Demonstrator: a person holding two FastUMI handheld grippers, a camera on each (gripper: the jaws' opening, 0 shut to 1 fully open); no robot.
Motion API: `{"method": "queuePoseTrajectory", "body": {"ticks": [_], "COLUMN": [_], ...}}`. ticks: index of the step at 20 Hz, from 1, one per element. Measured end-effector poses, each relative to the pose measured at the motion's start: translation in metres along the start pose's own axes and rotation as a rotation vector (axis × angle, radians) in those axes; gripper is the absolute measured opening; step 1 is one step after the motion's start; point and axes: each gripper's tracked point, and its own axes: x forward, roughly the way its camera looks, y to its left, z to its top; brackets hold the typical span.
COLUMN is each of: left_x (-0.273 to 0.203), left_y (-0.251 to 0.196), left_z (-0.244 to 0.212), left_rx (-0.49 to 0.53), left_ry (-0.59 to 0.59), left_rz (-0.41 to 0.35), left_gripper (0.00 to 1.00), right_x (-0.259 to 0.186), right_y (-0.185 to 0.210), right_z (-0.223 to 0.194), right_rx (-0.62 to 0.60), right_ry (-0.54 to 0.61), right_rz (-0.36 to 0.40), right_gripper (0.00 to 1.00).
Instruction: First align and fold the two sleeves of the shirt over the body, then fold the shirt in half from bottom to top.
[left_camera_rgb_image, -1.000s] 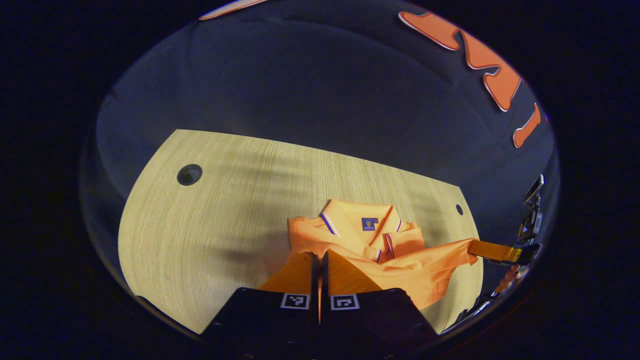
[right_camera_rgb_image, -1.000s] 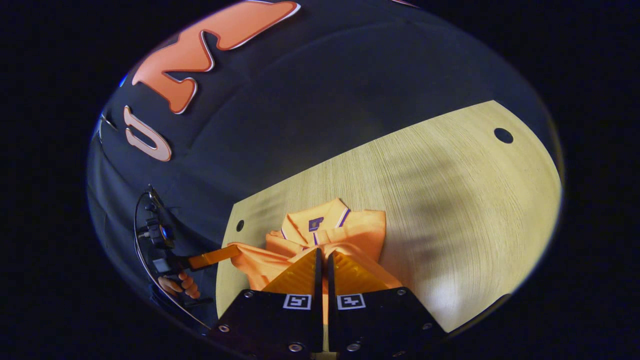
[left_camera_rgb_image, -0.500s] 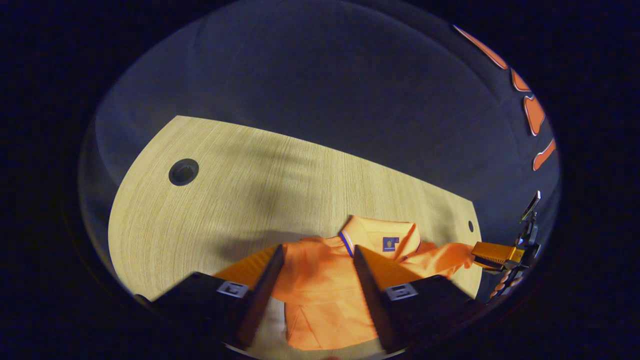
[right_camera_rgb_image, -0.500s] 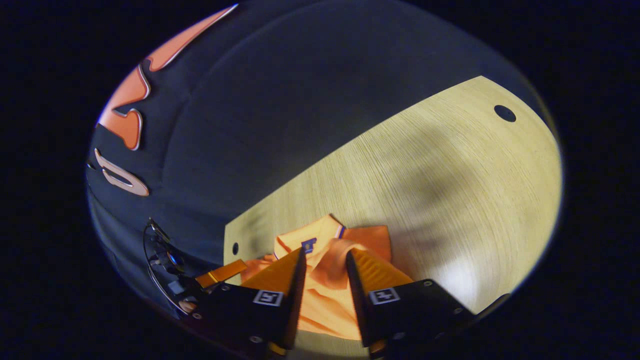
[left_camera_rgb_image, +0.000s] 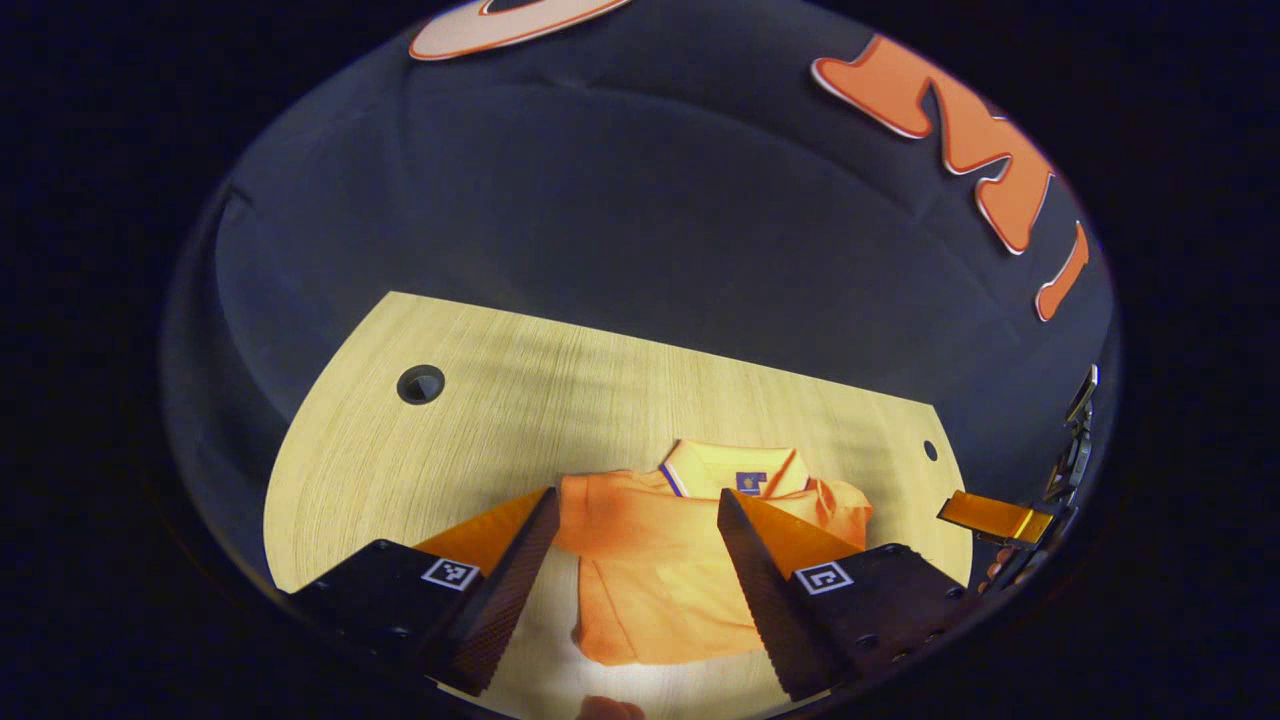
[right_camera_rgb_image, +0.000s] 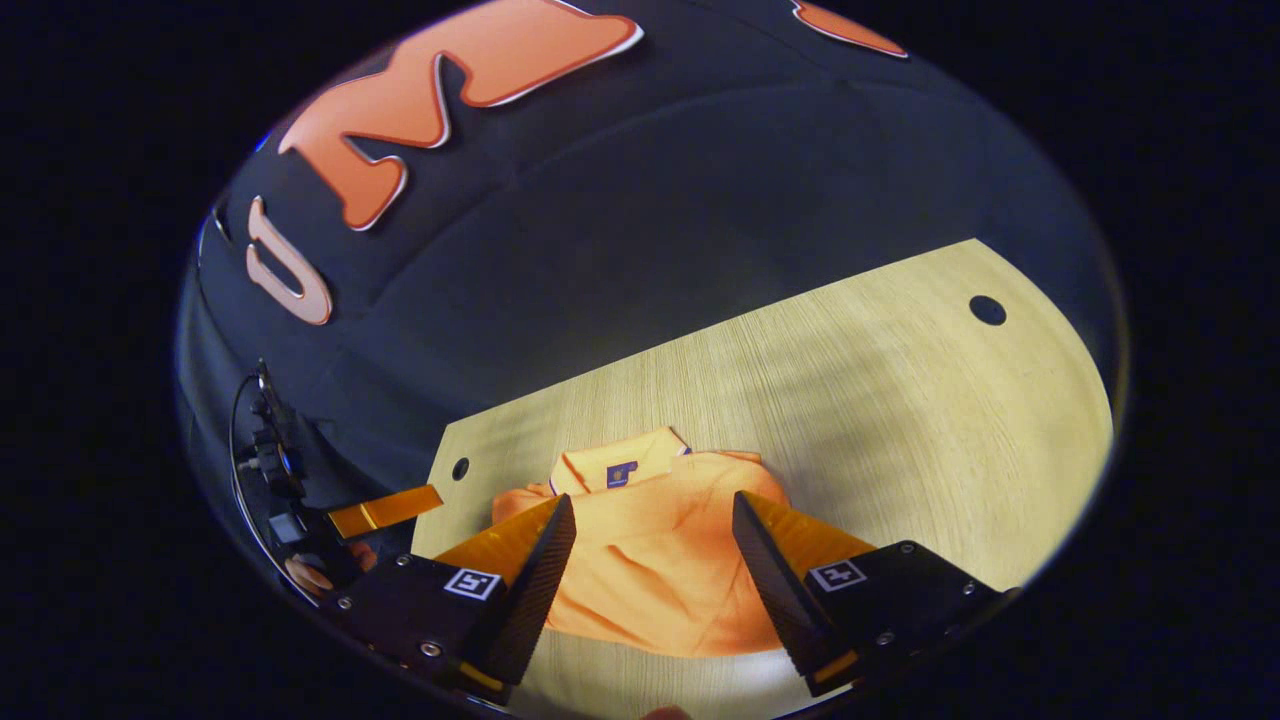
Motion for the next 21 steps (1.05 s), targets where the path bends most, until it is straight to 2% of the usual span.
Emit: {"method": "queuePoseTrajectory", "body": {"ticks": [1,3,6,7,12,15,17,21], "left_x": [-0.014,-0.04,-0.084,-0.1,-0.143,-0.171,-0.189,-0.221], "left_y": [-0.006,-0.014,-0.038,-0.044,-0.077,-0.091,-0.105,-0.118], "left_z": [0.0,0.01,0.014,0.014,-0.006,-0.019,-0.032,-0.06], "left_rx": [0.011,0.048,0.081,0.099,0.182,0.246,0.251,0.254], "left_ry": [-0.025,-0.148,-0.29,-0.319,-0.392,-0.443,-0.472,-0.513], "left_rz": [0.003,0.023,-0.021,-0.014,0.011,0.067,0.054,0.055], "left_gripper": [0.99,1.0,0.98,0.99,0.99,0.98,0.98,0.98], "right_x": [-0.012,-0.039,-0.071,-0.083,-0.134,-0.159,-0.177,-0.206], "right_y": [0.002,0.019,0.021,0.022,0.031,0.037,0.03,0.036], "right_z": [-0.004,-0.016,-0.015,-0.016,-0.012,-0.021,-0.027,-0.04], "right_rx": [-0.018,-0.011,-0.081,-0.109,-0.221,-0.275,-0.32,-0.378], "right_ry": [-0.002,0.003,-0.069,-0.099,-0.234,-0.281,-0.312,-0.364], "right_rz": [0.011,0.084,0.079,0.073,0.056,0.058,0.035,0.036], "right_gripper": [0.96,0.96,0.96,0.96,0.97,0.96,0.97,0.97]}}
